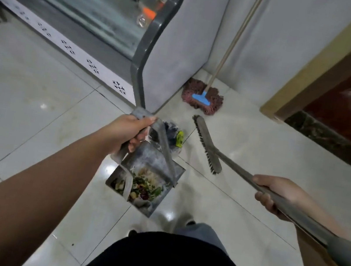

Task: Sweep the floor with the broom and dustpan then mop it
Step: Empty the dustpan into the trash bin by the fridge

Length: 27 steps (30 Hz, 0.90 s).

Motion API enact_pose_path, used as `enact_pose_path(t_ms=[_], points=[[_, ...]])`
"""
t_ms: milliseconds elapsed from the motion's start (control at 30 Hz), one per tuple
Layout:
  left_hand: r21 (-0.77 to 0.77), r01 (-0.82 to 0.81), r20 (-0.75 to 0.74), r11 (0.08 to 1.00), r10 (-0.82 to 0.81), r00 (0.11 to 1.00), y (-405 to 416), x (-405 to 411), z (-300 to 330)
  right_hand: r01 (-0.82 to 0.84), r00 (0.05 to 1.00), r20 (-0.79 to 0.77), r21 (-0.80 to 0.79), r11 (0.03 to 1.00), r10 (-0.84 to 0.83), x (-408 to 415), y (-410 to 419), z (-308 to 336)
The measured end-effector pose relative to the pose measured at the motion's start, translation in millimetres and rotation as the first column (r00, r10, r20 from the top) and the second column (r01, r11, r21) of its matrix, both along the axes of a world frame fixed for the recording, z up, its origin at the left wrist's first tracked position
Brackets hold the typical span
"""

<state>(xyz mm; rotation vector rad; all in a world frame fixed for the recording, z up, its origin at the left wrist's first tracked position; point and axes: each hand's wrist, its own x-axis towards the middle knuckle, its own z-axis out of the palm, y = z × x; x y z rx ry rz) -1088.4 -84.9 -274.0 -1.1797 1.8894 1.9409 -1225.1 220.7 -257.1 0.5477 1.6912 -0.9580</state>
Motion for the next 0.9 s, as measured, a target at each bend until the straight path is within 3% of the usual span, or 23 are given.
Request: enact_pose_path(t_ms=[233, 433, 633, 900], points=[[-0.014, 0.081, 0.190, 0.997, -0.077, 0.979, -20.3, -137.8, -8.1, -0.056, 0.998, 0.001, -0.014, 0.998, 0.056, -109.8, -28.9, -39.7], [0.026, 0.140, 0.328, 0.990, -0.140, 0.934, -35.8, -237.3, -23.9, -0.055, 0.988, 0.142, -0.010, 0.998, 0.056, -190.7, -42.3, -74.2], [0.035, 0.141, 0.367, 0.989, -0.144, 0.919, -56.2, -298.4, -36.2, 0.027, 0.963, 0.268, 0.012, 1.000, -0.029, -212.8, -53.6, -100.5], [0.043, 0.260, 0.448, 0.965, -0.252, 0.858, -66.6, -356.0, -64.6, 0.045, 0.969, 0.244, 0.001, 0.999, -0.044, -214.5, -69.3, -125.3]])
